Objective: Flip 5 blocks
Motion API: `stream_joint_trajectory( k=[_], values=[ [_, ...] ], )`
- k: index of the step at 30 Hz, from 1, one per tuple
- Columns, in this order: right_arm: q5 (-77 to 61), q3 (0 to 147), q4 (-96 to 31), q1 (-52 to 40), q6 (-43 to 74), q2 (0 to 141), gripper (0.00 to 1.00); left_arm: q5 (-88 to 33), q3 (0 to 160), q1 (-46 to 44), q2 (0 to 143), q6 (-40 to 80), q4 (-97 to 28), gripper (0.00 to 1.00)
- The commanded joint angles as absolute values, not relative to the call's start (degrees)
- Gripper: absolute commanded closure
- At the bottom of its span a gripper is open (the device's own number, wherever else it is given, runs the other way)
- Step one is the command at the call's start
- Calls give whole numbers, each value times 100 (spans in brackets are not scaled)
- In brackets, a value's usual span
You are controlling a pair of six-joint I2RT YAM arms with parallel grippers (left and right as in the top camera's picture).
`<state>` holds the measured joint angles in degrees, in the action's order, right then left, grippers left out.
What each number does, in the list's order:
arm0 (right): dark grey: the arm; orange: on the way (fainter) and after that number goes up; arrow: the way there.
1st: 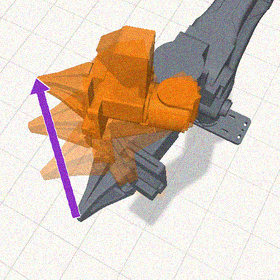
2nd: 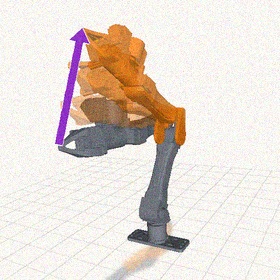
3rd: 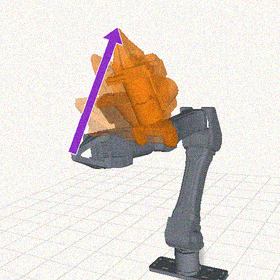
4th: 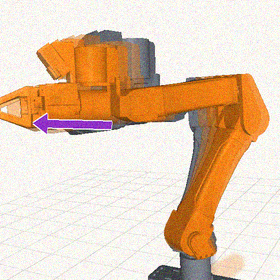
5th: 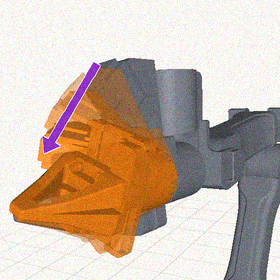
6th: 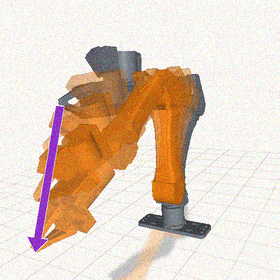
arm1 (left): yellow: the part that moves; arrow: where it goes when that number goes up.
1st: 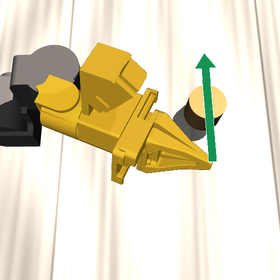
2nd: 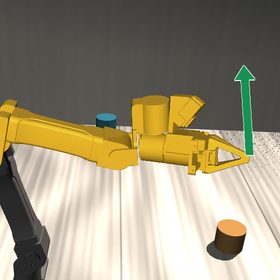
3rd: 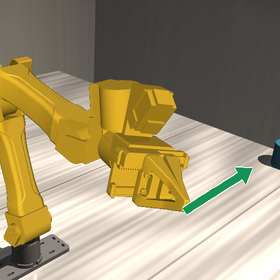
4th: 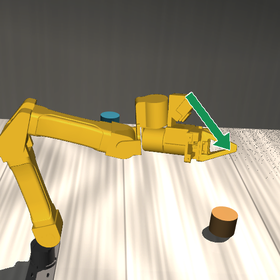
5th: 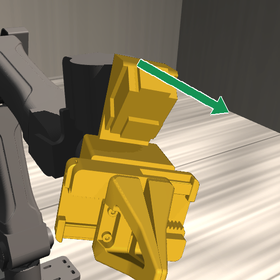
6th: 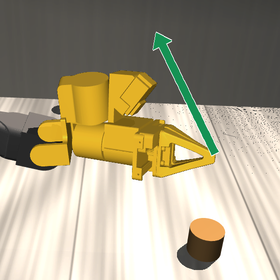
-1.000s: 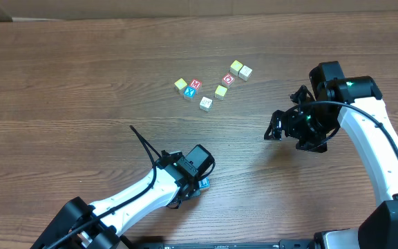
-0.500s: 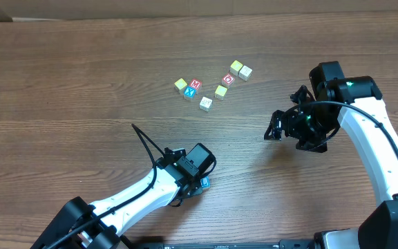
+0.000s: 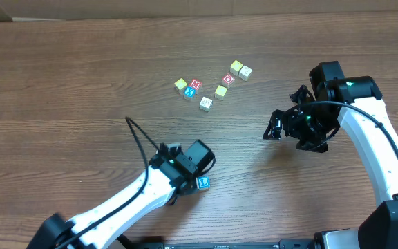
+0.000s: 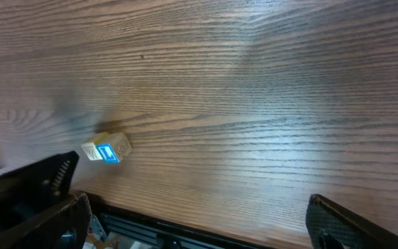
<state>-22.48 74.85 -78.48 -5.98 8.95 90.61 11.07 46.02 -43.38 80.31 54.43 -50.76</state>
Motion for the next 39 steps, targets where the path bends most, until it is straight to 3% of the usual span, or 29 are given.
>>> stream_joint_trajectory(
  k=[1, 4, 7, 14, 27, 34, 39],
  values=[
    [-2257, 7620, -7789, -561, 849, 9024, 0, 1455, 5107, -4246, 7760, 4772, -4842, 55],
    [-2257, 7620, -7767, -561, 849, 9024, 0, 1343, 5260, -3990, 7885, 4060, -4407, 57],
    [-2257, 7620, -7769, -561, 849, 9024, 0, 899, 5430, -3459, 8197, 3424, -3992, 50],
    [-2257, 7620, -7765, -561, 849, 9024, 0, -508, 6608, -2416, 9542, 1865, -3583, 48],
    [-2259, 7620, -7769, -561, 851, 9024, 0, -897, 9529, -2515, 12243, 270, -4687, 49],
    [-2259, 7620, -7767, -561, 854, 9024, 0, -899, 9876, -2510, 12700, 165, -4624, 45],
    [-2259, 7620, -7754, -561, 854, 9024, 0, -856, 9876, -2506, 12720, 128, -4541, 50]
  ],
)
